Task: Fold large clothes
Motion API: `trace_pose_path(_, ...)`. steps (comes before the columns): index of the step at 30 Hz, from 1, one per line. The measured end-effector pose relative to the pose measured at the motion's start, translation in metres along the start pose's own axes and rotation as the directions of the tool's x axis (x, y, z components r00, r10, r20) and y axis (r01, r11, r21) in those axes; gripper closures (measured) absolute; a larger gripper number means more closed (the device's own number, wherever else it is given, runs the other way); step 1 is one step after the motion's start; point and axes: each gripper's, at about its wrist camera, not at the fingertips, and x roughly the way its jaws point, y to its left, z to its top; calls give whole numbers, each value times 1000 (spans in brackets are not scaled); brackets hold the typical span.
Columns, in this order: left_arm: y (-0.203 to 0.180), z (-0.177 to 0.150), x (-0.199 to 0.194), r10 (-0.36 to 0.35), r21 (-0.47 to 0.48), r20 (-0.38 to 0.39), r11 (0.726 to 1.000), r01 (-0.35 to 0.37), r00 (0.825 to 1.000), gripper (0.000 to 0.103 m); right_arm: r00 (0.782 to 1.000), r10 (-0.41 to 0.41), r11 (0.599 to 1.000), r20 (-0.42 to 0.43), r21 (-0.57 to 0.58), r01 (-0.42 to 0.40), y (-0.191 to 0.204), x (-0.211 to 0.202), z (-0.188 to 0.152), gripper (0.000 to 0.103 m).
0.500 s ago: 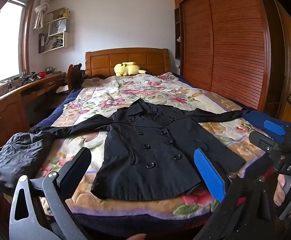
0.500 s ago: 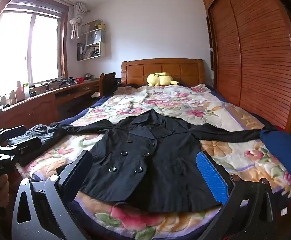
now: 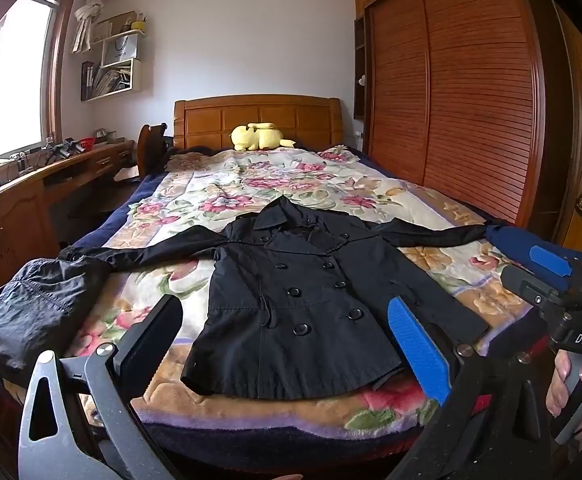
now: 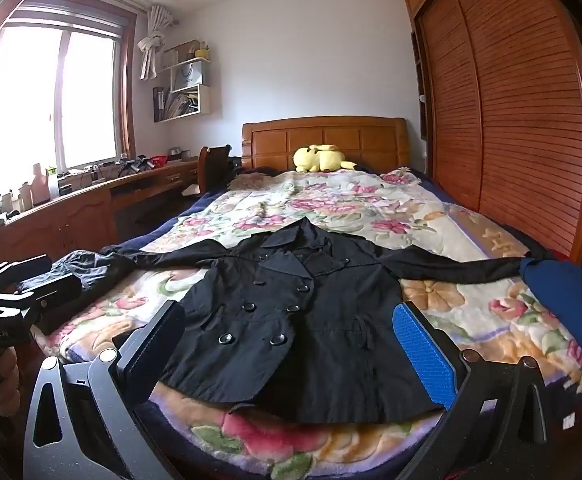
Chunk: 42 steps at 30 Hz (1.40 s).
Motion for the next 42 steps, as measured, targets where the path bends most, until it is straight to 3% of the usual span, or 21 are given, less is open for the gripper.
trace_pose_path(42,-8,4,-5,9,-16,10,1000,-9,1000,0,1000,5,1000,-1,8,-5,3,0,0,0)
